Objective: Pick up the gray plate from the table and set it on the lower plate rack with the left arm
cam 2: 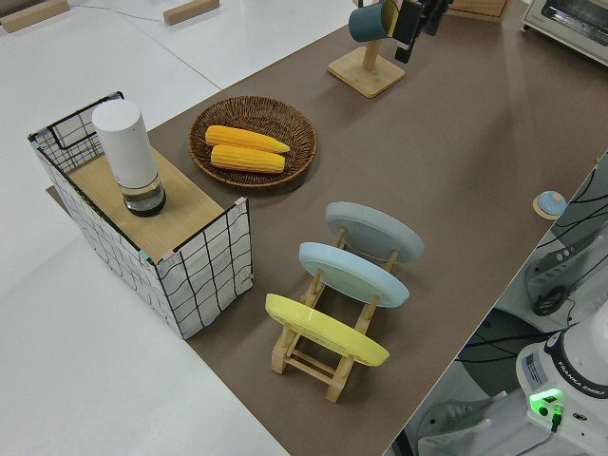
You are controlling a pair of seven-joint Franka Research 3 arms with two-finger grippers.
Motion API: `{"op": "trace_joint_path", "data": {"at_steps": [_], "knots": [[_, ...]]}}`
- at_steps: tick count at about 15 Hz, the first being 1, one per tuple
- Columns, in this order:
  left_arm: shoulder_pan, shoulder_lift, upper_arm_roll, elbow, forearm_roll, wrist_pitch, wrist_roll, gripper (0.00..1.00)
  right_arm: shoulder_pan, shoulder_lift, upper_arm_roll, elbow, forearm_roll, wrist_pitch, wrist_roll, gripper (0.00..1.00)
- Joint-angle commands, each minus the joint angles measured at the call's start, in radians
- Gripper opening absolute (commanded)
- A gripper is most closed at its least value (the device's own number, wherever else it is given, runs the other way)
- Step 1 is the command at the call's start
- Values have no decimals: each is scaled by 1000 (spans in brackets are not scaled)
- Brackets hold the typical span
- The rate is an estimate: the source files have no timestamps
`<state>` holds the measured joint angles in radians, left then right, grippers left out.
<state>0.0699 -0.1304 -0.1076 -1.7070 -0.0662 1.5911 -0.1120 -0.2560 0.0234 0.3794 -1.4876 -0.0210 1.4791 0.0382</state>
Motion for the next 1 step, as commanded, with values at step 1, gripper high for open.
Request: {"op": "trace_joint_path", "data": {"at_steps": [1], "knots": [[-5, -3, 5, 6, -20, -20, -9, 995, -26, -2, 24, 10, -2, -17, 14, 983]]}}
